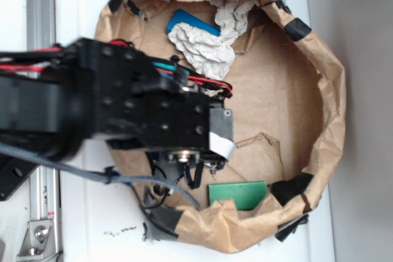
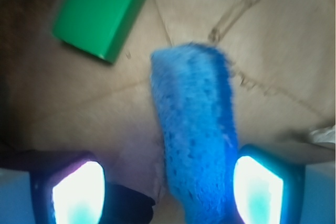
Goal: Grab the blue sponge.
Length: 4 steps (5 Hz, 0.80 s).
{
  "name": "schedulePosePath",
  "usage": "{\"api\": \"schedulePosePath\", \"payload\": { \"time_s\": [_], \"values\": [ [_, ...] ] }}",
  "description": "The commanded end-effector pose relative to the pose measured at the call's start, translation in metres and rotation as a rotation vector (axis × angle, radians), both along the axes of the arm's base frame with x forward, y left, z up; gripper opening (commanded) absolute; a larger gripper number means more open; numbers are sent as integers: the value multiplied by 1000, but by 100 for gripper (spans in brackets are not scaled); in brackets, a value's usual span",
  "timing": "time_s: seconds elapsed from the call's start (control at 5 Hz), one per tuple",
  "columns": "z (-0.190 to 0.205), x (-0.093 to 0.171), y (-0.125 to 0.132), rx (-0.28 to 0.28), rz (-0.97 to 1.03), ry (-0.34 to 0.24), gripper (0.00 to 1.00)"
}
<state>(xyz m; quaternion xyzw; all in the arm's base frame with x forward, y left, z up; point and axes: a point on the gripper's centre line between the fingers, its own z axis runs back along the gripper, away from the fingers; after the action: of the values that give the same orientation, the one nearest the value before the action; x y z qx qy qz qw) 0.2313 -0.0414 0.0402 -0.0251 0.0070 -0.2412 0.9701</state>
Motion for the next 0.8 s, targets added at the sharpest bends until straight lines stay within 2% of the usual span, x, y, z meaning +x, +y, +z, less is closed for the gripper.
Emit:
{"api": "schedulePosePath", "payload": {
  "time_s": [0.0,0.2,0.6],
  "values": [
    [-30,12,-12,84,-46,33,100],
    [-31,11,-8,82,-10,71,0],
    [22,20,19,138,56,-5,0]
  ]
}}
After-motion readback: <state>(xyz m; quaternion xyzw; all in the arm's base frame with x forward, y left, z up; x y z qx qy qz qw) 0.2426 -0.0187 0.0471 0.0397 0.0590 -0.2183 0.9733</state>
